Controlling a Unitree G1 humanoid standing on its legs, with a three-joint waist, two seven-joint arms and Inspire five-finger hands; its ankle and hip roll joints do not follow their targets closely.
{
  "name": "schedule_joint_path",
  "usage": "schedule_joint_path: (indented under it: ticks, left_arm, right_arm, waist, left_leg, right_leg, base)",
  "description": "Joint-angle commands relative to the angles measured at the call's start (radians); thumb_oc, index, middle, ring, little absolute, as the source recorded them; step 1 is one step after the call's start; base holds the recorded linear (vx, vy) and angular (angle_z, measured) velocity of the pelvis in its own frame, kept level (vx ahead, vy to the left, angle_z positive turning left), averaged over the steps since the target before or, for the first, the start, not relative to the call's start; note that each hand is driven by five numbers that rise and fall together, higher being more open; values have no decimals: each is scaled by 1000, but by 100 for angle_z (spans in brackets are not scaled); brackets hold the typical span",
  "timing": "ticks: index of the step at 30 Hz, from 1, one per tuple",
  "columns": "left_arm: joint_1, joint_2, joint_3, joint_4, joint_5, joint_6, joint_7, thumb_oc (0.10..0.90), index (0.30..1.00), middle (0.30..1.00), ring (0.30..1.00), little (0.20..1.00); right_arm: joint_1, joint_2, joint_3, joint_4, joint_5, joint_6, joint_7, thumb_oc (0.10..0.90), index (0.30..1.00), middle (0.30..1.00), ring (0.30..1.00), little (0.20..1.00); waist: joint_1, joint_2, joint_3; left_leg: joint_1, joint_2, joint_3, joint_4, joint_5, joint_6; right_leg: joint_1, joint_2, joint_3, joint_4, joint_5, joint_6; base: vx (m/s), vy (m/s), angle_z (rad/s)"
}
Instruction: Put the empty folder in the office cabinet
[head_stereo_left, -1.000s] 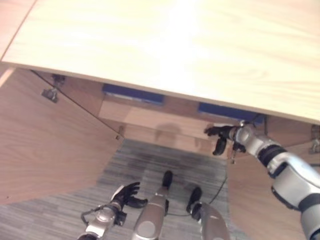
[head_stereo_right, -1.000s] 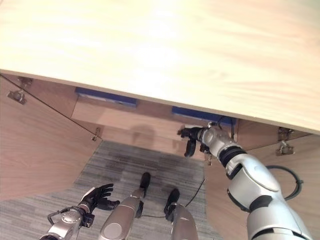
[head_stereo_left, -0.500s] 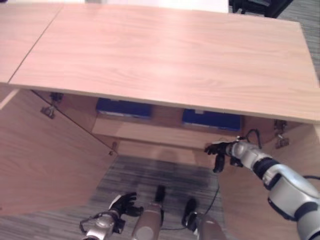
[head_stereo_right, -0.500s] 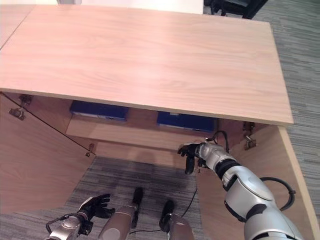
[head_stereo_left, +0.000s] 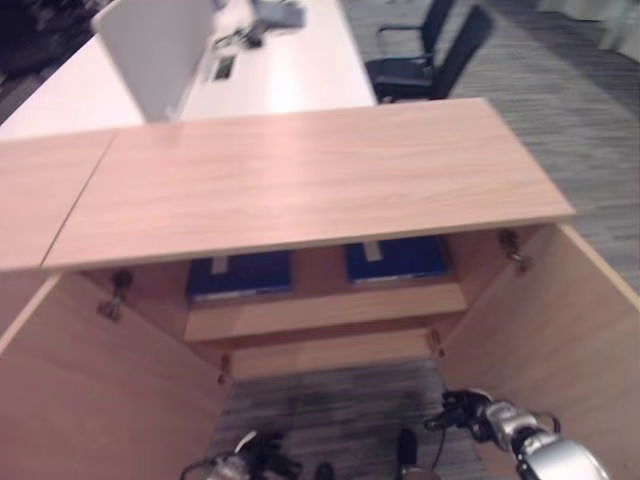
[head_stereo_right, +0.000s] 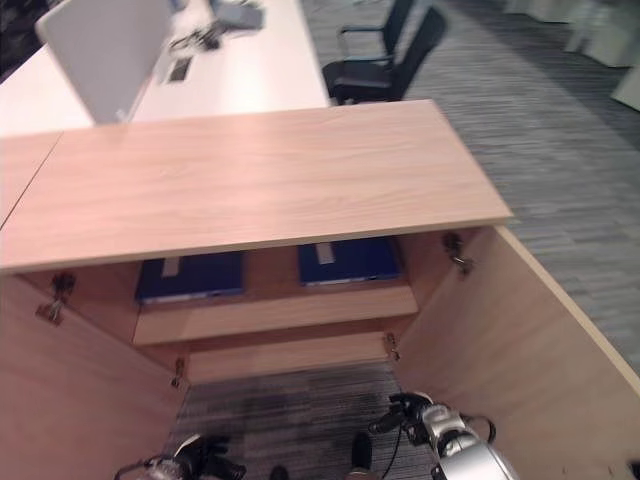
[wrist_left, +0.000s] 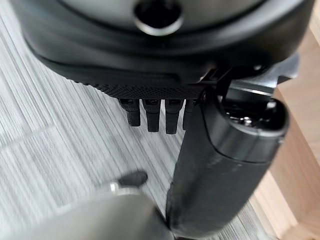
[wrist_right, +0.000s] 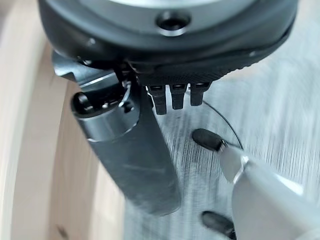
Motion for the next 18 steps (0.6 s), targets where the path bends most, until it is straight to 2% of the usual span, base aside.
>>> schedule_joint_path:
  ticks: [1,5,6,8,10,11,12,14,17,18]
  left_arm:
    - [-28,4,5,26,61,-32,30,800,900,900,900,900]
    - [7,-4,46,48,61,-41,41,800,900,900,900,900]
    - [7,-4,46,48,61,-41,41,800,900,900,900,900]
    - [31,-7,69,65,63,-43,48,800,900,900,900,900]
    - [42,-14,81,77,58,-48,53,800,900,900,900,900]
    - [53,-20,93,84,50,-51,50,800,900,900,900,900]
    - [53,-20,93,84,50,-51,50,800,900,900,900,900]
    - [61,-18,118,96,44,-56,55,800,900,900,900,900]
    - [59,-20,125,100,37,-60,57,800,900,900,900,900]
    - [59,-22,123,102,36,-65,58,800,900,900,900,900]
  right_arm:
    - [-91,-11,-5,-19,166,-74,-47,800,900,900,900,900]
    - [-1,18,-110,4,301,-103,-66,800,900,900,900,900]
    - [0,18,-110,4,301,-103,-66,800,900,900,900,900]
    - [53,30,-187,46,385,-107,-69,800,900,900,900,900]
    - [80,31,-231,63,445,-114,-74,800,900,900,900,900]
    - [107,35,-251,62,479,-119,-78,800,900,900,900,900]
    - [107,36,-251,62,479,-119,-78,800,900,900,900,900]
    - [145,41,-287,59,533,-127,-87,800,900,900,900,900]
    - [159,28,-304,54,554,-134,-93,800,900,900,900,900]
    - [173,7,-327,49,570,-142,-101,800,900,900,900,900]
  waist:
    - [6,33,-12]
    - [-4,62,-23]
    - [-4,62,-22]
    - [-9,64,-50]
    - [-13,60,-70]
    - [-23,43,-84]
    - [-22,43,-84]
    - [-45,22,-101]
    - [-60,14,-106]
    - [-78,6,-112]
  left_leg:
    - [-5,6,-54,-53,-23,-6]
    - [1,35,7,-62,-19,-3]
    - [2,35,8,-62,-19,-3]
    - [2,50,49,-64,-22,-1]
    - [3,56,76,-64,-28,-1]
    - [7,56,106,-64,-32,-6]
    - [7,57,107,-64,-32,-7]
    - [10,71,144,-64,-34,-17]
    - [9,86,166,-64,-34,-24]
    - [10,95,184,-64,-35,-29]
  right_leg:
    - [-47,18,-101,-26,12,63]
    - [-3,-17,-190,96,-83,36]
    - [-3,-17,-190,98,-84,36]
    - [44,-42,-189,161,-99,32]
    - [67,-51,-180,167,-88,38]
    - [92,-32,-173,124,-79,43]
    - [92,-31,-172,123,-78,42]
    - [97,21,-118,40,-79,45]
    - [98,48,-87,9,-80,42]
    - [100,65,-66,-9,-82,38]
  base:
    - [-83,89,-83]
    - [-76,71,-86]
    - [-22,-1,-61]
    - [10,-18,-64]
    - [60,-67,-54]
    - [66,-85,-68]
    - [74,-175,-68]
    - [58,-204,-60]
    - [29,-129,-73]
    - [36,-161,-101]
